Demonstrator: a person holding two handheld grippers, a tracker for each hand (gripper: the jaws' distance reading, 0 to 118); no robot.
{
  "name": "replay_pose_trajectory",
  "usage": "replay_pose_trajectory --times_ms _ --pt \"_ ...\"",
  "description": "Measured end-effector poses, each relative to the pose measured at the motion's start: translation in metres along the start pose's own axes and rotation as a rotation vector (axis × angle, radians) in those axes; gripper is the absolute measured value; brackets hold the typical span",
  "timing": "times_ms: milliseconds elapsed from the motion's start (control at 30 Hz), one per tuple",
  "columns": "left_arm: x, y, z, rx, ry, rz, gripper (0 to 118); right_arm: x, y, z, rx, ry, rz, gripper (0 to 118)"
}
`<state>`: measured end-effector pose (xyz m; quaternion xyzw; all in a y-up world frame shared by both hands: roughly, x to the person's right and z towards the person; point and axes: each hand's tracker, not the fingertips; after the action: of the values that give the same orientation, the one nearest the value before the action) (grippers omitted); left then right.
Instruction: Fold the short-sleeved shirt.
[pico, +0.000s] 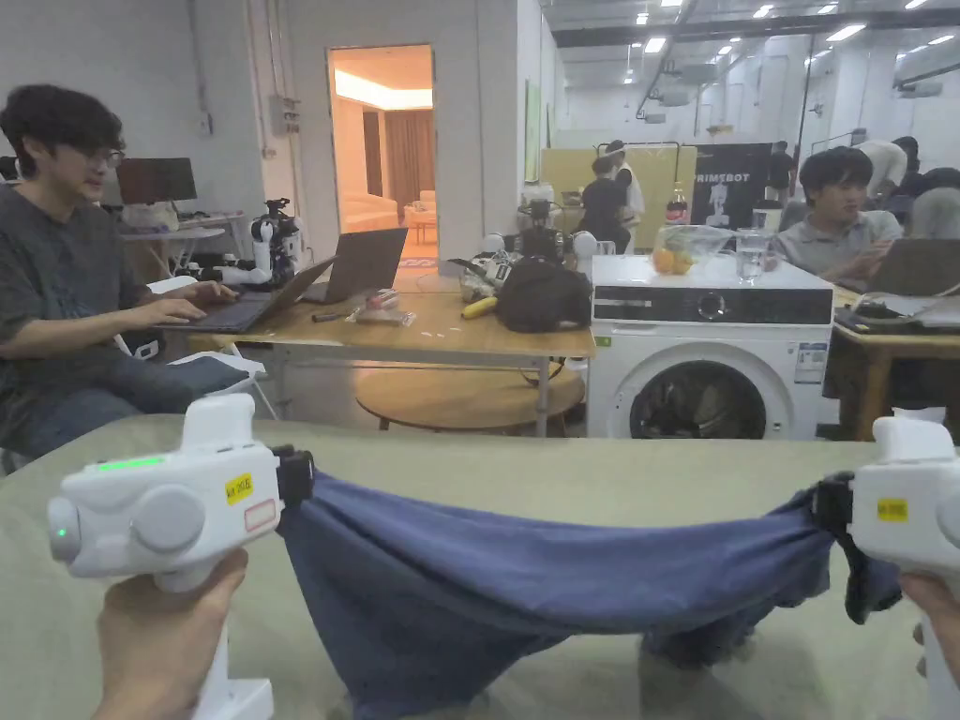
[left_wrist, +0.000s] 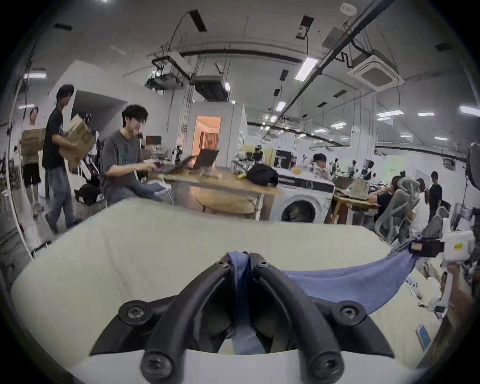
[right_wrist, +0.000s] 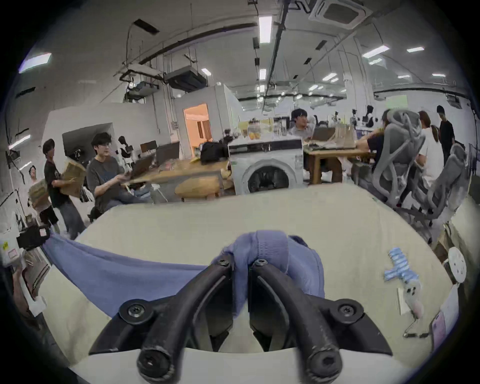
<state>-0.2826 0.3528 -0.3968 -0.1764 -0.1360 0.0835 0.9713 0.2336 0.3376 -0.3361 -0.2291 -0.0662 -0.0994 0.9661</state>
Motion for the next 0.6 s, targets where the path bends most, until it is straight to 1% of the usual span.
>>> replay_pose_trajectory --times_ms 67,100,167,300,333,367,400,433,467,500,600 --pt "-0.006 -0.036 0.021 -0.028 -0.028 0.048 5 0.012 -0.036 0.015 -0.037 0.024 -0.032 5" --pt "-0.014 -0.053 0.031 -0.051 -0.046 0.059 5 0.017 -0.057 0.026 -0.038 0.014 -0.036 5" --pt "-0.017 -0.087 0.064 -0.07 -0.047 0.039 5 0.029 -0.094 0.05 -0.09 0.018 -0.049 5" --pt "-0.025 -0.141 0.136 -0.121 -0.082 0.065 5 0.049 -0.159 0.101 -0.145 0.01 -0.035 5" --pt "-0.029 -0.152 0.15 -0.16 -0.097 0.081 5 0.052 -0.174 0.116 -0.153 0.006 -0.037 5" --pt "-0.031 -0.164 0.166 -0.186 -0.112 0.08 5 0.056 -0.189 0.131 -0.159 -0.006 -0.068 5" --pt "-0.033 -0.175 0.181 -0.181 -0.103 0.083 5 0.061 -0.201 0.144 -0.176 0.018 -0.099 5" --pt "-0.035 -0.184 0.191 -0.201 -0.096 0.086 5 0.064 -0.211 0.154 -0.178 0.021 -0.1 5" --pt "-0.037 -0.194 0.199 -0.221 -0.094 0.09 5 0.064 -0.223 0.165 -0.184 0.002 -0.134 5" --pt "-0.039 -0.204 0.206 -0.235 -0.089 0.097 5 0.066 -0.232 0.17 -0.218 0.024 -0.163 5" --pt "-0.047 -0.226 0.215 -0.276 -0.1 0.126 5 0.065 -0.25 0.182 -0.233 0.016 -0.145 5"
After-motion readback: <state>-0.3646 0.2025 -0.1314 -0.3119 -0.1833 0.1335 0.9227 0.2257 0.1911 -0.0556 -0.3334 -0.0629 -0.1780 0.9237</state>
